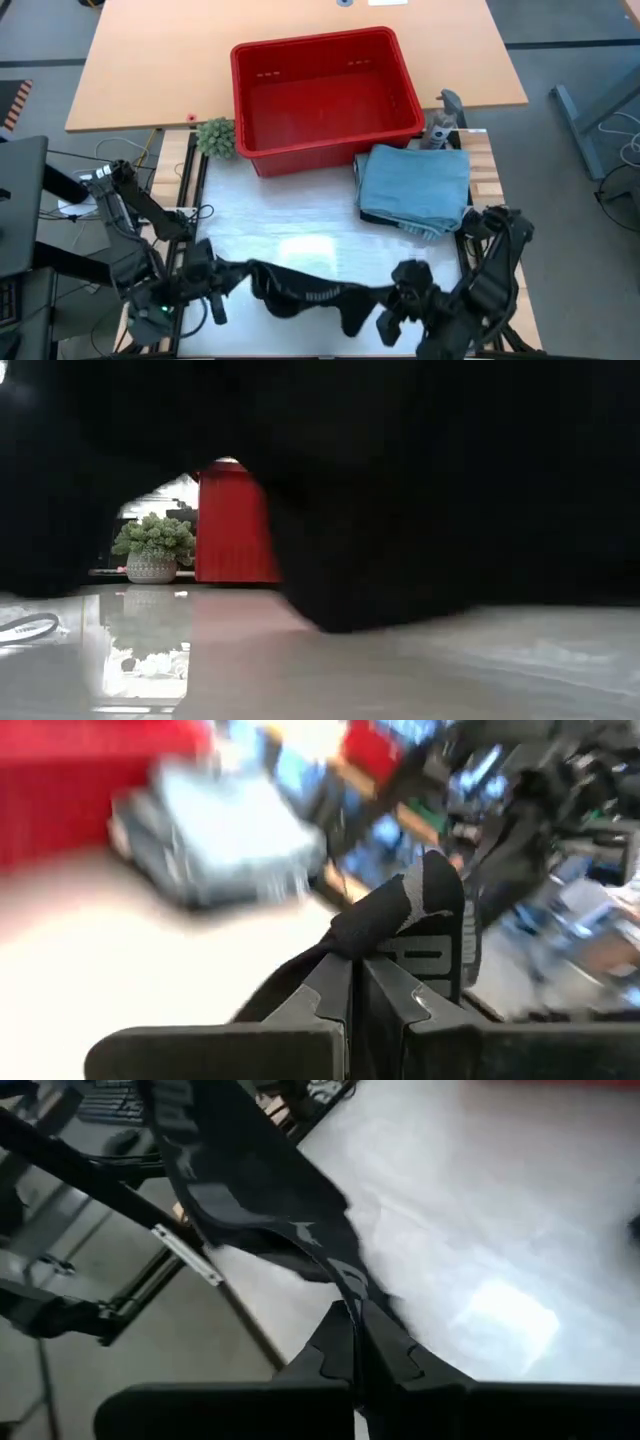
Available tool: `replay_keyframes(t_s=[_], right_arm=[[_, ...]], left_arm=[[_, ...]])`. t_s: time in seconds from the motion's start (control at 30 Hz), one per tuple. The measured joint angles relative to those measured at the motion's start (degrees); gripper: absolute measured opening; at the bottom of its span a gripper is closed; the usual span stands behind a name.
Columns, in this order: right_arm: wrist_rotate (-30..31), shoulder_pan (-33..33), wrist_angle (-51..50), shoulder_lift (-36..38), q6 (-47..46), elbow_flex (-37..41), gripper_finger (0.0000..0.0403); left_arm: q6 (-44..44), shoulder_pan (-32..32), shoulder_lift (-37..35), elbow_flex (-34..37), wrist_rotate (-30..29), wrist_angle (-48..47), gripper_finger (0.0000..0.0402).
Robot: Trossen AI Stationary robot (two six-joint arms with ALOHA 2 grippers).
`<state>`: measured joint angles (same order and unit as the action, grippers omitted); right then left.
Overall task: Fold Laundry from Bin
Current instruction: Fold the black boxer short
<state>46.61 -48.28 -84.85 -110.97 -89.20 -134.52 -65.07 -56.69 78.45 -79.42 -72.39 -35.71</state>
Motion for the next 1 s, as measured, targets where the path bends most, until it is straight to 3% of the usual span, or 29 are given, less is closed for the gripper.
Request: replay_keyframes(t_s=[0.13, 0.33, 0.53, 0.67, 1.0], right_arm=[[0.01, -0.58, 0.56, -1.81, -5.89, 0.0, 0.0024], [-0.63, 1.65, -5.01, -2.74, -11.08, 0.51, 0.0024], [-4.53, 9.72, -5.14, -2.23, -0.26, 4.1, 0.0024], [-8.99, 15.74, -5.09, -2.26, 8.45, 7.61, 0.0024], [-17.17, 31.65, -3.88, -2.41, 28.32, 19.59, 0.0024]], left_arm=[[-14.86, -0.53, 0.57, 0.0, 8.91, -7.45, 0.0], [-28.02, -2.75, 0.53, 1.45, 10.1, -17.39, 0.0], [-44.29, -3.73, 0.57, 9.3, 12.84, -20.2, 0.0], [-50.33, -3.46, 0.57, 13.8, 13.22, -20.5, 0.0], [-49.58, 1.86, -0.01, 17.26, 20.56, -26.42, 0.0]])
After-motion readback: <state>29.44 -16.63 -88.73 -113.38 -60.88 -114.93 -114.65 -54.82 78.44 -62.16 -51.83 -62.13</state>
